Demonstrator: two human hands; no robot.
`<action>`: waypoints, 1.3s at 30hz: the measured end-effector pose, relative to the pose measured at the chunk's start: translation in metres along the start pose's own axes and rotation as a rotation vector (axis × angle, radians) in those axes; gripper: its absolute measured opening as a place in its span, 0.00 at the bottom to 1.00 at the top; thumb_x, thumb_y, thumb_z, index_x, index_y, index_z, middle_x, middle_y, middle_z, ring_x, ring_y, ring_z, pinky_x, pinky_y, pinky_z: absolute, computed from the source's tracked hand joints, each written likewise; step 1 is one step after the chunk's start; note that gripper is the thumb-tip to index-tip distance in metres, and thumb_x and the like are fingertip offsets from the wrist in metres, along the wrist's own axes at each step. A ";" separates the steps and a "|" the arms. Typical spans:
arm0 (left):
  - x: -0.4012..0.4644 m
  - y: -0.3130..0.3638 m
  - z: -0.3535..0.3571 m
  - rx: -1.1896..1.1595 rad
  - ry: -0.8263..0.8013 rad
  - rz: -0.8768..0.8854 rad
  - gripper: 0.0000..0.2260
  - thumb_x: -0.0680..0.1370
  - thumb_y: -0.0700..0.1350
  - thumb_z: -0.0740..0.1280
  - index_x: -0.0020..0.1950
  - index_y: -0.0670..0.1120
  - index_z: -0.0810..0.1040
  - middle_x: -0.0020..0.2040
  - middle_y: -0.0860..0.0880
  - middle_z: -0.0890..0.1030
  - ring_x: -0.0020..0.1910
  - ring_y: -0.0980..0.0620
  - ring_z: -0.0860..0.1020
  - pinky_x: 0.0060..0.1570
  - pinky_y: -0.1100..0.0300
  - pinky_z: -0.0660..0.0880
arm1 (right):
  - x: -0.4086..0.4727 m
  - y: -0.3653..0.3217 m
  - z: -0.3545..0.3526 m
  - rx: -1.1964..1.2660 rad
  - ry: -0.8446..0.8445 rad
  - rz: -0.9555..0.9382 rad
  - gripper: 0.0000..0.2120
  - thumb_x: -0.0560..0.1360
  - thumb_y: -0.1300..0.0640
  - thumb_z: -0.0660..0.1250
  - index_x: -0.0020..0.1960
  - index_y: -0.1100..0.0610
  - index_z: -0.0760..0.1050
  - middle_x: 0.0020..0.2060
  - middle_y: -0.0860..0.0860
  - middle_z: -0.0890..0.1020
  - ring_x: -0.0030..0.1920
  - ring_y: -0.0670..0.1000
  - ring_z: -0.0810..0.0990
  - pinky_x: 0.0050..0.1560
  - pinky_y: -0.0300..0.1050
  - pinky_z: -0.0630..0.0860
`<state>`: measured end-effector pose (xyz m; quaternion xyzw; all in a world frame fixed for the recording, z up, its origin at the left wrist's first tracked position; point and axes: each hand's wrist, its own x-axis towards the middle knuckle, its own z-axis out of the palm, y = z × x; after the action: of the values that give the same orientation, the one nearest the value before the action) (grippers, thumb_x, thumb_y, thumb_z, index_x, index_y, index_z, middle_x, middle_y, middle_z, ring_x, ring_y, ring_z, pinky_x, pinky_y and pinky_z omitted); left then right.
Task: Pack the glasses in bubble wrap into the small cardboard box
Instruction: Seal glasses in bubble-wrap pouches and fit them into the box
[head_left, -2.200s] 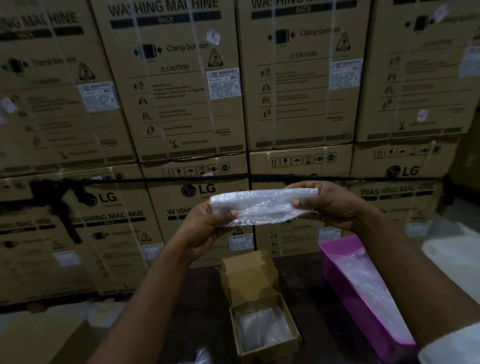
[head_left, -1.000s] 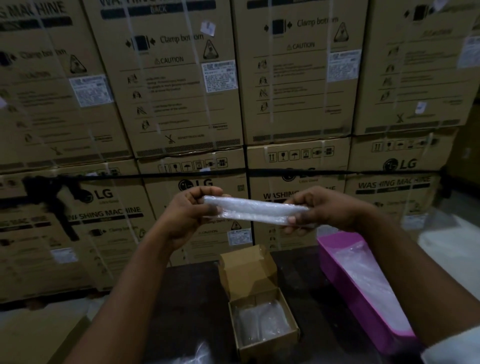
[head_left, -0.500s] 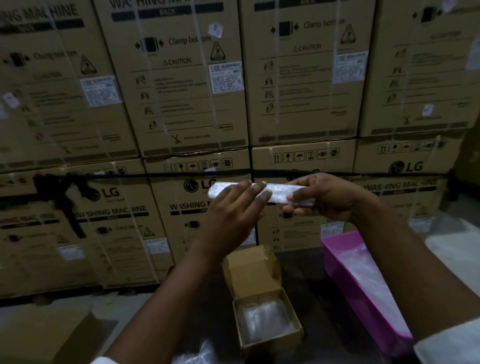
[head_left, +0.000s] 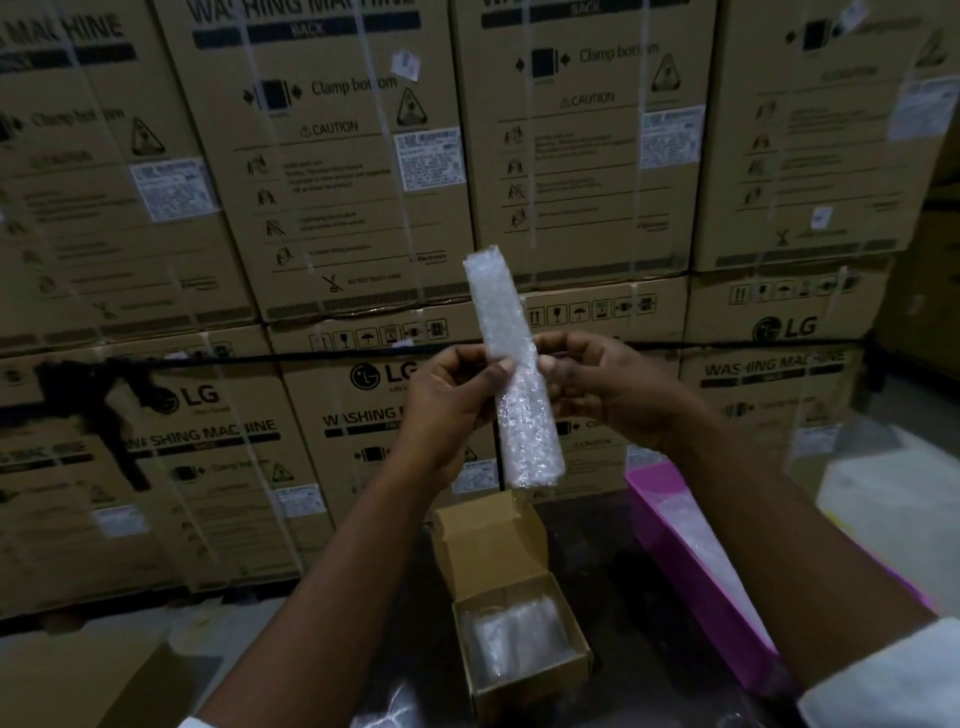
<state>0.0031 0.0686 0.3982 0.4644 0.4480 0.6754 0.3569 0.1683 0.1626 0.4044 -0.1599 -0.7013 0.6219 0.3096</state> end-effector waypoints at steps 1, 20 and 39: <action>0.000 -0.002 0.001 0.001 -0.014 -0.012 0.08 0.76 0.36 0.68 0.54 0.41 0.77 0.48 0.47 0.84 0.48 0.49 0.83 0.43 0.59 0.80 | 0.001 -0.001 0.005 -0.022 0.017 -0.016 0.17 0.73 0.58 0.68 0.62 0.56 0.73 0.53 0.54 0.81 0.51 0.53 0.83 0.48 0.46 0.80; -0.012 -0.006 -0.010 0.035 -0.266 -0.315 0.20 0.75 0.48 0.68 0.65 0.44 0.73 0.53 0.41 0.82 0.48 0.44 0.82 0.46 0.52 0.81 | 0.008 0.011 0.002 -0.099 0.153 -0.112 0.10 0.76 0.71 0.60 0.47 0.63 0.80 0.50 0.55 0.81 0.48 0.53 0.82 0.45 0.44 0.79; -0.024 -0.118 0.052 0.595 -0.027 0.131 0.10 0.81 0.49 0.62 0.47 0.45 0.80 0.41 0.48 0.80 0.39 0.54 0.78 0.37 0.58 0.72 | -0.059 0.097 -0.016 -0.148 0.617 0.018 0.11 0.75 0.66 0.67 0.53 0.54 0.80 0.47 0.53 0.85 0.49 0.52 0.84 0.52 0.52 0.81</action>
<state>0.0678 0.1017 0.2887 0.5855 0.5904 0.5298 0.1668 0.2069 0.1562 0.2966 -0.3694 -0.6162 0.4938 0.4899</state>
